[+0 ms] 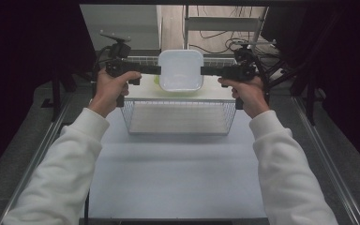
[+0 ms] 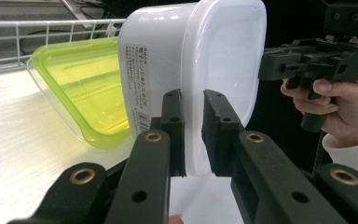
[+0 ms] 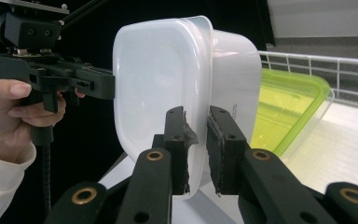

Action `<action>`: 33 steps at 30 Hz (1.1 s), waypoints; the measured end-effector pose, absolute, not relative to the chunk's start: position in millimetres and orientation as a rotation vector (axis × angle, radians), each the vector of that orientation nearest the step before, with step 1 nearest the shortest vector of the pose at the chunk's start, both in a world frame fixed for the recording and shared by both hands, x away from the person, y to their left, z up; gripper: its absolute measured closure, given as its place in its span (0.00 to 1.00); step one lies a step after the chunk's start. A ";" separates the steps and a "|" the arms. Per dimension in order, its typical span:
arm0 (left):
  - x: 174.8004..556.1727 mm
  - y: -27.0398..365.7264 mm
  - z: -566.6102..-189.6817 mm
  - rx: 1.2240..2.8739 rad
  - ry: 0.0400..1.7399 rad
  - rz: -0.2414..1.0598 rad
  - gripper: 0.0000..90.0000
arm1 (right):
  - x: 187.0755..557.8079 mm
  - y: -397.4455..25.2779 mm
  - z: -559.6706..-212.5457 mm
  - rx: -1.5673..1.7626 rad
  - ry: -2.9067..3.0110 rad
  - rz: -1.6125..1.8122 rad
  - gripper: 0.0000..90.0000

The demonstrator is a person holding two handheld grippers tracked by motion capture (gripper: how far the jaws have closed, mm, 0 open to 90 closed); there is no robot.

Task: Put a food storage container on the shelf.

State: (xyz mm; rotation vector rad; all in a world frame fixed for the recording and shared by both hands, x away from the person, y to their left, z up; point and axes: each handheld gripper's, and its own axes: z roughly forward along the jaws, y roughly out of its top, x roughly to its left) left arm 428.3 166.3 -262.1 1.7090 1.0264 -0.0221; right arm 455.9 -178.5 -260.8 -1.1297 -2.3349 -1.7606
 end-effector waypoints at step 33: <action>469.0 171.9 -257.9 1.686 1.112 -0.109 0.88 | 494.6 -166.7 -250.7 -1.256 -2.306 -1.637 0.86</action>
